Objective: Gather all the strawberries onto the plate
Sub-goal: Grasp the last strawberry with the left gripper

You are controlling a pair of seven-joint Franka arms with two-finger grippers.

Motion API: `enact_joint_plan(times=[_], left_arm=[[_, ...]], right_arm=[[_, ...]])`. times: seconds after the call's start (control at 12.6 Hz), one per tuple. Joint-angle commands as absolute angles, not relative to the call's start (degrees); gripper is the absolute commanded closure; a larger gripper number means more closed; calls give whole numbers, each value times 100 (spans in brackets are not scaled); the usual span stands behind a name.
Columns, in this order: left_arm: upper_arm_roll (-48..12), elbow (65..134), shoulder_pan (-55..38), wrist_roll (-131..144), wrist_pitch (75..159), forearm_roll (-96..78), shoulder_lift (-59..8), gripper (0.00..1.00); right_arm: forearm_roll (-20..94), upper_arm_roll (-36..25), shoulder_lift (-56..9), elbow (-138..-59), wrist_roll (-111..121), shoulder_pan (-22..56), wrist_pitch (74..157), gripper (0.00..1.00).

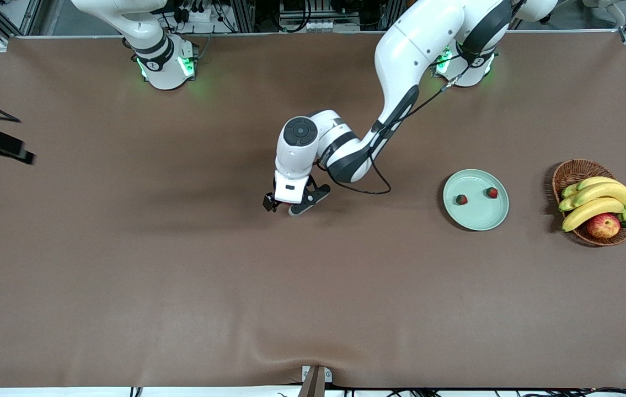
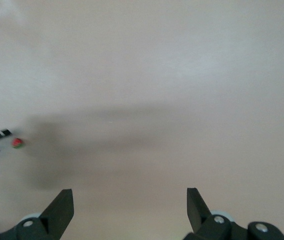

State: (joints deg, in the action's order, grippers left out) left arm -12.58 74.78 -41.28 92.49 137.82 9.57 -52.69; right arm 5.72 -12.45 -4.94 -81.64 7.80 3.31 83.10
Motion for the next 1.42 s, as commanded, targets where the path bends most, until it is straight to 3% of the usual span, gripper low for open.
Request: enact_joint_plan(times=[0.0,0.47,0.63,0.71,0.79,1.11,1.34], left_arm=[[-1160,7269,-4219,9299,13755,993,-5449,0],[-1160,7269,-4438,9299,13755,993,-5660,38],[-1151,7269,-4438,9281,13755,984,-5669,63],[-1151,7269,-4430,9264,13755,993,-5669,89],[-1151,7277,-4421,9264,13746,1019,-5599,100],[-1151,7347,-4097,9246,13405,1046,-5055,100],[-1169,7461,-3702,9115,12108,1028,-4169,100]], right_arm=[[316,-1134,-290,-8174,1580,-86,7860,0],[-96,-1002,-167,-8174,1582,-141,7787,0],[-97,-819,-167,-8174,1608,-141,7778,0],[-88,-696,-167,-8174,1591,-132,7778,0],[-97,-564,-167,-8174,1556,-132,7770,0],[-53,-545,-167,-8174,1268,-132,7708,0],[-35,-554,-167,-8174,958,-132,7410,0]])
